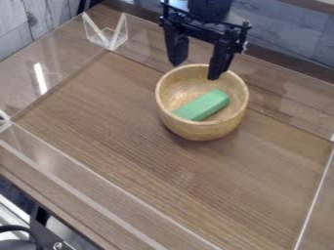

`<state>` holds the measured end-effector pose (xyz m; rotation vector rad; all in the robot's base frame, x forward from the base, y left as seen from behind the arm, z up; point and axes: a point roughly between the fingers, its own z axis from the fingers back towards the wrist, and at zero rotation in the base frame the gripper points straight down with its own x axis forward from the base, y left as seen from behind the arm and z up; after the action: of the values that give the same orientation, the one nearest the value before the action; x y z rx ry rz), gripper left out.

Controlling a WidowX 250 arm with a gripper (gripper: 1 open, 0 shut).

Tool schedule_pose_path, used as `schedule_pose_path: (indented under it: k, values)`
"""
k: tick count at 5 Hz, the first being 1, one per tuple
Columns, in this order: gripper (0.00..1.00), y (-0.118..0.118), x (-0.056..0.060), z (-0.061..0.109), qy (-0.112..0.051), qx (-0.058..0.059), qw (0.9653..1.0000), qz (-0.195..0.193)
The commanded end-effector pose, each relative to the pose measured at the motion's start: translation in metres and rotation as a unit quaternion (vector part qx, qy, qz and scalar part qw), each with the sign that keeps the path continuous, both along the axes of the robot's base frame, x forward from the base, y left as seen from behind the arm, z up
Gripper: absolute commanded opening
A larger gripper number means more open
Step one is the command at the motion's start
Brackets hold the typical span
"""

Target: Move green stick from inside the wooden bowl to the table next to it

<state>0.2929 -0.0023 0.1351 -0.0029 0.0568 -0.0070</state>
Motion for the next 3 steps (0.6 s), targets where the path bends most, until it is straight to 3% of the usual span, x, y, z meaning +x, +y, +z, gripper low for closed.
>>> schedule_pose_path:
  k: [1,2,3]
  values:
    - [1.0,-0.003,0.002,-0.008,-0.004,0.0,0.9999,-0.01]
    - [1.0,-0.001,0.01,-0.03,-0.009,0.003,0.9985,-0.054]
    - [1.0,0.003,0.02,-0.047,-0.027,0.006,0.9961,-0.084]
